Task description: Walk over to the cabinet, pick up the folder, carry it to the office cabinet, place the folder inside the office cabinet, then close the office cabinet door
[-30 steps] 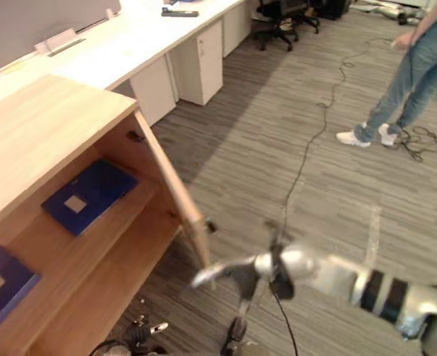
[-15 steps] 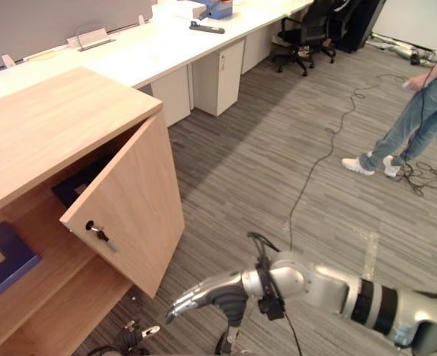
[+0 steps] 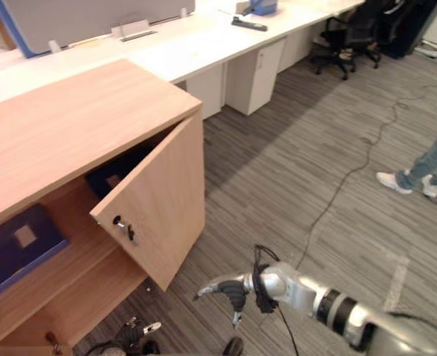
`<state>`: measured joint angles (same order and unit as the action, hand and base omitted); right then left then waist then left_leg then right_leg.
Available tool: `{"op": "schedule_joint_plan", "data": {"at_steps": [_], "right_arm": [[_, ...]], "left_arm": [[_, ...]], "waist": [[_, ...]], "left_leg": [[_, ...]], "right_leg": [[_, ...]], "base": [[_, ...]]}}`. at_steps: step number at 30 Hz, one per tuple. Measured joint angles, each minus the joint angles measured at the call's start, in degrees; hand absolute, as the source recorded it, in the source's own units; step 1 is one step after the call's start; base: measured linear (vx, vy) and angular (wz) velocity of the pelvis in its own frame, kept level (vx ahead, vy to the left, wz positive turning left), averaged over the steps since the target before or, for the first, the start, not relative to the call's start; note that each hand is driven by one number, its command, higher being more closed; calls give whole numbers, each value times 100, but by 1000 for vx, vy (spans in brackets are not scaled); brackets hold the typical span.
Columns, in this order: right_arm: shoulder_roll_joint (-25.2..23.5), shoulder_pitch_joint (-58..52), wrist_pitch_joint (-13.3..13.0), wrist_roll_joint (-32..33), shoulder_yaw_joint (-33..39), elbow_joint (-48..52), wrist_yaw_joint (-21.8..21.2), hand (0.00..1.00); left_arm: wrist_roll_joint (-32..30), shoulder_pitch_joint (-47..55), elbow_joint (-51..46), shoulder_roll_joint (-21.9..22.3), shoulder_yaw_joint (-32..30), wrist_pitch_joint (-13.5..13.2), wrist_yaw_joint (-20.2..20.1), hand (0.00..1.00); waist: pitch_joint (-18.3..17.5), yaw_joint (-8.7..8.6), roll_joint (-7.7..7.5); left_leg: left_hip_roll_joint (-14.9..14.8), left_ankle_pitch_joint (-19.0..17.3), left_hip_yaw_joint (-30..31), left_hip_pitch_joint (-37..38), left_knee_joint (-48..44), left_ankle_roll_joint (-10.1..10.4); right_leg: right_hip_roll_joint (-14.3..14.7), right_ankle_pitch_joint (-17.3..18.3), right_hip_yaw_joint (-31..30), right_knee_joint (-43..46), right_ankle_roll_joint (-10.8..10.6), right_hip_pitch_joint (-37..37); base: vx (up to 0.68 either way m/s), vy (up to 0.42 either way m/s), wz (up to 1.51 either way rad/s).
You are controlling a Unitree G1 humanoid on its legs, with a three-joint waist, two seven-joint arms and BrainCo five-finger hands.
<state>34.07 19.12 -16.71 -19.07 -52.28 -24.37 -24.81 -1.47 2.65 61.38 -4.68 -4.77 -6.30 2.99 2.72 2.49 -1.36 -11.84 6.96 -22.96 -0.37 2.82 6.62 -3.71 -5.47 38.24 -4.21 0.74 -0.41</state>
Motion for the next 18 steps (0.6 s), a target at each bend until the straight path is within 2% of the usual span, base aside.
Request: {"op": "schedule_joint_plan", "data": {"at_steps": [1,2,3,4,6,7,8,9,10,11,12,13,14,15,16,18], "right_arm": [[-381,-200,101,-445,449,-692,286,0],[-585,-311,151,-606,778,-1024,412,0],[-915,-503,252,-792,1377,-1534,641,0],[-1340,-734,461,-853,2271,-2127,1010,0],[-1805,-1073,828,-402,3520,-2725,1584,0],[-1921,-1346,974,-128,3949,-2796,1831,0],[-1952,-1574,1058,131,4214,-2839,1978,0],[-1973,-1680,1103,264,4303,-2883,2050,0],[-2081,-1862,1215,445,4475,-3041,2148,0],[-2228,-1982,1279,506,4619,-3212,2197,0],[-2327,-2035,1290,538,4703,-3260,2222,0],[-2509,-2094,1288,733,4974,-3252,2261,0],[-2609,-2089,1290,896,5190,-3287,2293,0],[-2647,-2092,1287,943,5313,-3340,2304,0],[-2686,-2041,1304,1231,5465,-3471,2375,0],[-2782,-2027,1298,1605,5674,-3620,2455,0]], "left_arm": [[14,6,-40,32,91,2,14,0],[18,10,-61,52,146,4,31,0],[24,22,-79,95,211,4,47,0],[27,57,-122,164,254,4,66,0],[29,88,-124,218,313,-5,108,0],[27,122,-110,216,391,-9,121,0],[26,115,-63,216,462,-10,130,0],[27,112,-44,211,465,-6,132,0],[37,124,8,197,470,3,136,0],[103,165,5,164,491,30,136,0],[161,176,-13,139,500,36,139,0],[215,133,-14,125,504,40,157,0],[212,78,-2,106,544,69,160,0],[212,51,-3,91,555,78,160,0],[226,-25,0,73,556,91,161,0],[203,-48,-6,32,561,94,160,0]], "waist": [[47,9,79],[73,6,127],[63,-4,203],[30,-23,308],[23,-102,361],[-25,-186,340],[-41,-250,345],[-38,-276,343],[-25,-296,322],[-8,-302,344],[19,-315,374],[91,-349,364],[164,-380,350],[222,-390,347],[308,-400,321],[367,-448,236]], "left_leg": [[75,-33,117,58,2,-48],[117,-51,171,85,1,-70],[197,-92,264,93,1,-129],[334,-159,424,93,-3,-232],[635,-289,711,152,-6,-372],[880,-355,955,169,-5,-465],[1129,-402,1210,197,4,-538],[1245,-423,1356,220,0,-590],[1405,-444,1639,314,-20,-674],[1440,-460,1911,390,-69,-815],[1435,-494,2065,407,-134,-866],[1402,-557,2407,389,-254,-961],[1391,-581,2806,332,-307,-996],[1388,-581,2979,333,-315,-997],[1380,-584,3358,334,-333,-988],[1376,-634,3829,325,-402,-904]], "right_leg": [[-106,60,117,103,-84,91],[-177,102,193,162,-137,141],[-301,189,297,299,-250,168],[-553,356,454,623,-377,165],[-1159,727,717,1468,-564,174],[-1651,942,902,2096,-710,197],[-2150,981,987,2801,-722,165],[-2395,975,924,3190,-586,128],[-2707,812,385,3894,1,-46],[-2683,550,-674,4477,397,-447],[-2535,692,-1169,4561,241,-562],[-2056,1095,-2006,4449,-180,-653],[-1574,1399,-2706,4187,-270,-731],[-1339,1491,-3077,4051,-356,-764],[-837,1618,-3805,3676,-557,-818],[-313,1668,-4578,3077,-687,-842]], "base": [[8,110,61],[11,156,55],[27,169,62],[63,291,81],[93,303,101],[135,288,128],[171,339,122],[192,338,121],[154,304,120],[146,250,121],[115,133,128],[149,67,149],[120,-16,153],[129,-57,162],[84,-72,128],[87,-140,165]]}}
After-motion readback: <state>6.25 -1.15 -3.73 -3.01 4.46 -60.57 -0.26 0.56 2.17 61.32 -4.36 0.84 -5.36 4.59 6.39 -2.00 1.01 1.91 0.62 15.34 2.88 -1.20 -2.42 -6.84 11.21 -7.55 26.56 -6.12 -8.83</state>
